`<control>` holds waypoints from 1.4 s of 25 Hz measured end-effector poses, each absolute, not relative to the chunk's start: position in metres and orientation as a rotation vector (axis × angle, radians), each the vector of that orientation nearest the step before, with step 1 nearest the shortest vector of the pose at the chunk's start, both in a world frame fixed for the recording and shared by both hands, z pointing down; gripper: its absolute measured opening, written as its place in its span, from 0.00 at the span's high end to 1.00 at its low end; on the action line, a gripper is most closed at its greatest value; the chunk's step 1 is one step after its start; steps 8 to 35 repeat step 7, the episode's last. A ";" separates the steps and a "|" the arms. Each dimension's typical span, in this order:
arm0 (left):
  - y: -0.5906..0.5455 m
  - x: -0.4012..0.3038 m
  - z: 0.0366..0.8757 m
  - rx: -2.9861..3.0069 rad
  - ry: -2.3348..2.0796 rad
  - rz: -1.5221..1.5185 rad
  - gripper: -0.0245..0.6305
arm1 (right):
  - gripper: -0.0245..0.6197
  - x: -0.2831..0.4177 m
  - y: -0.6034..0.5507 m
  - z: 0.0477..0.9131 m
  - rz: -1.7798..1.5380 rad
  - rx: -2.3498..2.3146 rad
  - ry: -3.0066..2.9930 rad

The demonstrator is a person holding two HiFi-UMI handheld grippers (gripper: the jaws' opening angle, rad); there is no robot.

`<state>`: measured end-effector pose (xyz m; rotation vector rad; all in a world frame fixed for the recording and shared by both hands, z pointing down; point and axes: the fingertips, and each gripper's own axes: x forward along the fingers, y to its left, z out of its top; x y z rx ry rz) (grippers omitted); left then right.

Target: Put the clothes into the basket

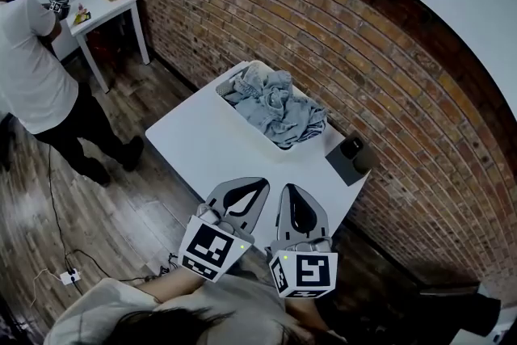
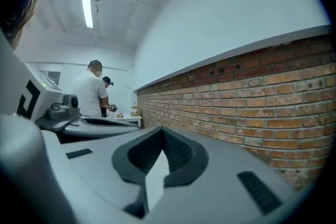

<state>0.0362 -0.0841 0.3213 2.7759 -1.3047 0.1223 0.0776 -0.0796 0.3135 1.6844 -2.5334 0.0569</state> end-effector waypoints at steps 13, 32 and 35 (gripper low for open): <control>-0.077 0.046 0.327 2.771 -1.311 0.108 0.95 | 0.95 0.086 -0.073 0.322 0.052 1.650 -2.534; -0.077 0.046 0.327 2.771 -1.311 0.108 0.95 | 0.95 0.086 -0.073 0.322 0.052 1.650 -2.534; -0.077 0.046 0.327 2.771 -1.311 0.108 0.95 | 0.95 0.086 -0.073 0.322 0.052 1.650 -2.534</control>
